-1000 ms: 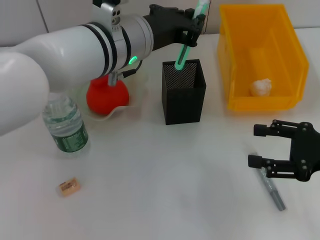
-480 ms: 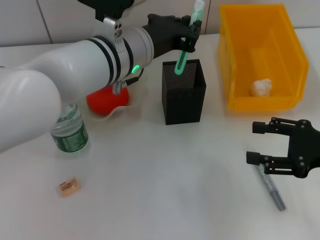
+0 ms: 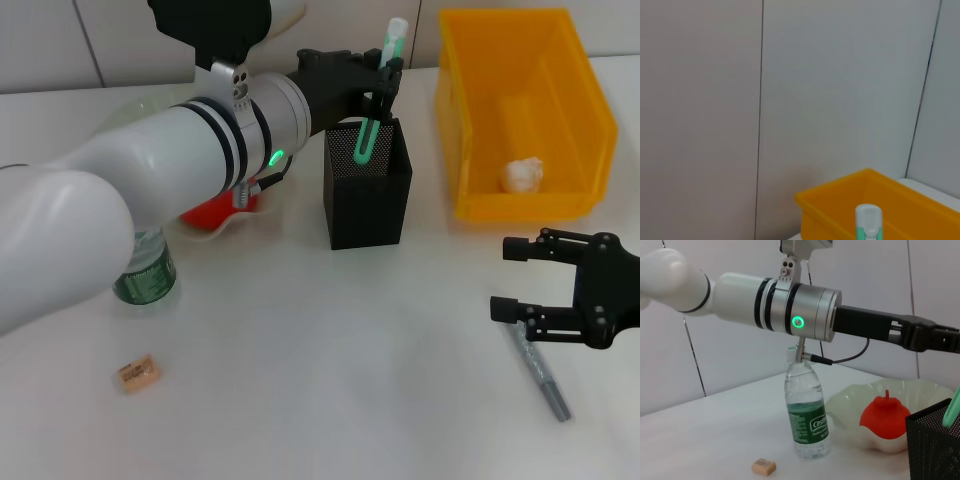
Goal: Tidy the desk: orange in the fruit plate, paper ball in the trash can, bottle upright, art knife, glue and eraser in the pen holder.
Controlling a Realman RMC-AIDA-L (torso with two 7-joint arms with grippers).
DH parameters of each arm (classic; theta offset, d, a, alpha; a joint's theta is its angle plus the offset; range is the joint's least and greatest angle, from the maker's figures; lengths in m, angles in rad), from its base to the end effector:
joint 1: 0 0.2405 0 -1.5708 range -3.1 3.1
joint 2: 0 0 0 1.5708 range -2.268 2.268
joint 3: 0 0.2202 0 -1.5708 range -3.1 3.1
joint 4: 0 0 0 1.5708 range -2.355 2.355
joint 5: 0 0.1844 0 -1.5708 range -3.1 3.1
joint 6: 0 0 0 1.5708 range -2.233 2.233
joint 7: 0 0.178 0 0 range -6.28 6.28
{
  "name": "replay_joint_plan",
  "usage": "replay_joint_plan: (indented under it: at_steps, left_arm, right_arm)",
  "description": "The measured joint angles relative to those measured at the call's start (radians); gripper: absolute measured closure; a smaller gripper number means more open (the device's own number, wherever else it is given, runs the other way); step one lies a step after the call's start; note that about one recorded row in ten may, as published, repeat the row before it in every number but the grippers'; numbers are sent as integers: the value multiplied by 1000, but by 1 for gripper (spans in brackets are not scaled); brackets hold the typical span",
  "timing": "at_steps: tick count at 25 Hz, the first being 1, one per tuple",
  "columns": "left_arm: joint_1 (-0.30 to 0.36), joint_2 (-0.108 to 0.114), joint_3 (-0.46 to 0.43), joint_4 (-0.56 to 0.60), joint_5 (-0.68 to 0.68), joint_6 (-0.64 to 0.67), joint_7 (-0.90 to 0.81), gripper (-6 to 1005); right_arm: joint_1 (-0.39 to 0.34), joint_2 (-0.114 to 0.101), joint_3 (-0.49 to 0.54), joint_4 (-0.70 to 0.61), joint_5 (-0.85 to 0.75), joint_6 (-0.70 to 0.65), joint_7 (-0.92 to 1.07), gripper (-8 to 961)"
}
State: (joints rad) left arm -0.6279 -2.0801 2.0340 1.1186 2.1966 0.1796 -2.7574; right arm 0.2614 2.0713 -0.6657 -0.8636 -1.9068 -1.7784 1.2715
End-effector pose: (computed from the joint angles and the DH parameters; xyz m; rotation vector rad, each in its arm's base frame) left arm -0.0548 0.3741 -0.0947 -2.3348 -0.6169 -0.5664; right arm 0.2398 0.2460 0.0305 -2.6604 0.4960 0.7479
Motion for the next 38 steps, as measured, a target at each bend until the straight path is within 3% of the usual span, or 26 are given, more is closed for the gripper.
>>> replay_joint_plan:
  at_steps: [18,25,31,35,38]
  left_arm:
    - [7,0,2,-35,-39,30,-2,667]
    - [7,0,5,-23,-28,60,28,514]
    - [22,3,0,57,-28,112,107,359]
    - [30,6,-37,119,-26,188,137,223]
    - [29,6,-74,155,-25,259,166,180]
  right_arm:
    - [3,-2,-1,0,0,11,4,199]
    - [4,-2,-4,0,0,11,6,199]
    - [1,-2,-2,0,0,11,7,200]
    - [-3,0,-2,0,0,11,7,200]
    - [-4,1,-3,0,0,11,6,200]
